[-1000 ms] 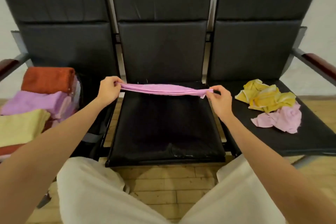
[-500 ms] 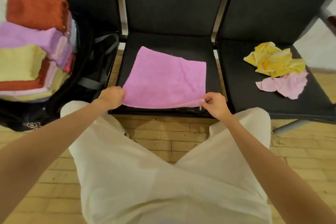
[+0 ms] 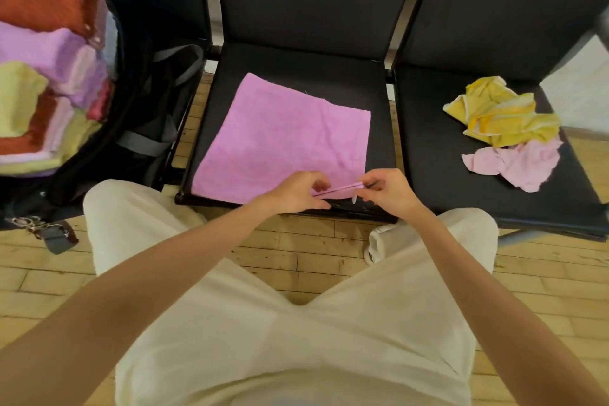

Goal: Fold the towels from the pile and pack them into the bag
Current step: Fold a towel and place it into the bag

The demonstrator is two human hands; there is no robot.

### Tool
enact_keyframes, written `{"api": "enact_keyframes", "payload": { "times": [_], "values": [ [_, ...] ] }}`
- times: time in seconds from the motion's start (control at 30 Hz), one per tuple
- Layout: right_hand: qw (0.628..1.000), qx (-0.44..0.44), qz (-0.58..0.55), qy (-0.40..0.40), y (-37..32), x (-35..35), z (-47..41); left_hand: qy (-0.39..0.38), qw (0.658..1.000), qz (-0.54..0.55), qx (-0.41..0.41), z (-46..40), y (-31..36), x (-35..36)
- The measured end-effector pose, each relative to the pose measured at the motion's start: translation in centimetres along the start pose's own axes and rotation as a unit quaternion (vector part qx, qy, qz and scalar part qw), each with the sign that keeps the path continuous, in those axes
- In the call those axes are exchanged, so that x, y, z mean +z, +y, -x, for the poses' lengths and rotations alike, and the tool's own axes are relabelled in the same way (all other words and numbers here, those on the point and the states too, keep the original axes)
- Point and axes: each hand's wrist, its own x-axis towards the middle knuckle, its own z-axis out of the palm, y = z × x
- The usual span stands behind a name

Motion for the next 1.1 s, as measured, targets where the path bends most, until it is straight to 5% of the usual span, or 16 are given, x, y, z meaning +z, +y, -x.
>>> {"api": "enact_keyframes", "payload": {
  "times": [0.2,0.47,0.83,1.1],
  "values": [
    [0.991,0.029,-0.056,-0.120,0.8,-2.6,-3.3,0.071,0.997,0.014,0.021,-2.8,1.4,3.8],
    [0.982,0.128,0.025,0.135,4.1,-3.0,-16.6,0.083,0.996,0.029,0.021,-3.4,0.7,3.6],
    [0.961,0.210,0.090,0.154,5.1,-0.2,-22.0,-0.070,0.990,0.096,-0.079,-4.6,0.2,2.9],
    [0.955,0.203,0.153,0.152,5.9,-1.3,-22.2,-0.097,0.983,0.106,-0.114,-4.6,0.3,3.1]
  ]
}}
